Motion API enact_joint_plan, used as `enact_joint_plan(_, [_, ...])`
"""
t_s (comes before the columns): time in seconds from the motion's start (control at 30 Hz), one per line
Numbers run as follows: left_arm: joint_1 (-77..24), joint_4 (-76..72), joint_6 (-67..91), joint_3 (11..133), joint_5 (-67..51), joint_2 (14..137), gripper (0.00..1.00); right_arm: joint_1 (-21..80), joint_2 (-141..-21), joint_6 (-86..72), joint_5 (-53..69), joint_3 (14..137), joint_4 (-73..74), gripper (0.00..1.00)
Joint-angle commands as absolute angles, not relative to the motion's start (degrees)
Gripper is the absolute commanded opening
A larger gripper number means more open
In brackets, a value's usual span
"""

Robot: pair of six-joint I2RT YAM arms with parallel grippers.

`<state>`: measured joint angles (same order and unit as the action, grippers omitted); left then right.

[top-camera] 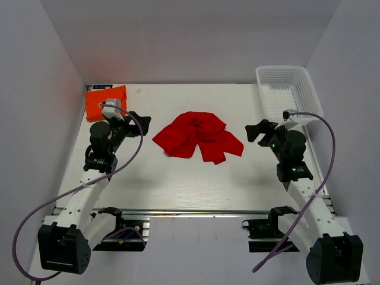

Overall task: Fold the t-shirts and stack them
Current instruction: Flatten out the tshirt

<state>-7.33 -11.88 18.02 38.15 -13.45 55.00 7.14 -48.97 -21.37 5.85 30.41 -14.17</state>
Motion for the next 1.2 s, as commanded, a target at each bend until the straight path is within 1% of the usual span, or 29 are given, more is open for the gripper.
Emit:
enact_joint_plan(0.0, [-7.1,-8.1,20.0,38.2,-13.7,55.9,1.00,6.9,-48.9,-22.2,7.6,31.7,-14.6,0.90])
enact_joint_plan(0.07, [-7.1,-7.0,20.0,38.2,-13.7,58.3,1.00,7.0,-49.0,-20.0,8.2,31.4,-15.2,0.90])
enact_joint_plan(0.13, [-7.1,-6.2,19.3,38.2,-16.4,60.4,1.00,6.9,-49.7,-19.8,9.2,30.5,-15.5,0.90])
enact_joint_plan(0.23, [-7.1,-6.2,18.6,38.2,-17.3,65.2,1.00,6.9,-51.9,-20.5,9.0,31.4,-14.1,0.90])
enact_joint_plan(0.4, [-7.1,-3.0,17.2,41.6,-14.3,74.3,1.00,6.9,-61.0,-20.0,6.4,37.1,-7.0,0.90])
enact_joint_plan(0.43, [-7.1,-2.2,17.2,42.4,-13.6,78.4,1.00,7.0,-65.2,-19.7,6.8,39.9,-6.2,0.90])
enact_joint_plan(0.5, [-7.7,-0.1,16.7,45.3,-12.1,82.9,1.00,7.0,-67.9,-19.6,7.0,42.5,-3.4,0.90])
enact_joint_plan(0.53, [-7.7,0.9,16.7,47.7,-12.0,87.3,0.97,7.2,-71.9,-19.8,7.6,43.8,-2.5,0.90])
enact_joint_plan(0.57, [-7.7,1.5,16.0,48.9,-12.0,89.5,0.97,7.3,-72.9,-19.8,7.6,44.6,-2.2,0.90])
enact_joint_plan(0.6, [-7.7,2.5,16.0,50.0,-12.0,91.5,0.94,7.3,-75.0,-19.8,7.4,46.0,-1.9,0.90])
enact_joint_plan(0.67, [-7.7,3.8,16.0,53.6,-10.2,95.3,0.92,7.1,-78.3,-19.7,6.0,47.3,-0.4,0.90])
enact_joint_plan(0.8, [-8.3,5.7,16.0,58.7,-10.1,103.2,0.88,7.3,-81.7,-18.9,1.7,49.1,2.2,0.90])
enact_joint_plan(0.87, [-8.3,5.7,15.3,61.0,-11.6,106.8,0.81,7.3,-83.4,-18.5,0.5,50.0,2.7,0.90])
enact_joint_plan(0.97, [-8.9,6.6,12.2,62.7,-15.0,109.4,0.71,7.5,-87.1,-17.8,-1.8,52.3,4.5,0.90])
enact_joint_plan(1.07, [-10.5,7.9,8.3,62.7,-15.6,110.6,0.66,7.9,-91.3,-17.4,-1.9,55.3,7.2,0.90])
enact_joint_plan(1.1, [-11.1,8.5,7.7,62.1,-15.0,110.6,0.66,8.0,-93.1,-17.1,-1.6,56.7,7.6,0.90])
enact_joint_plan(1.17, [-11.9,11.0,7.7,62.1,-12.7,111.2,0.63,8.9,-94.0,-16.8,-1.1,57.1,7.6,0.90])
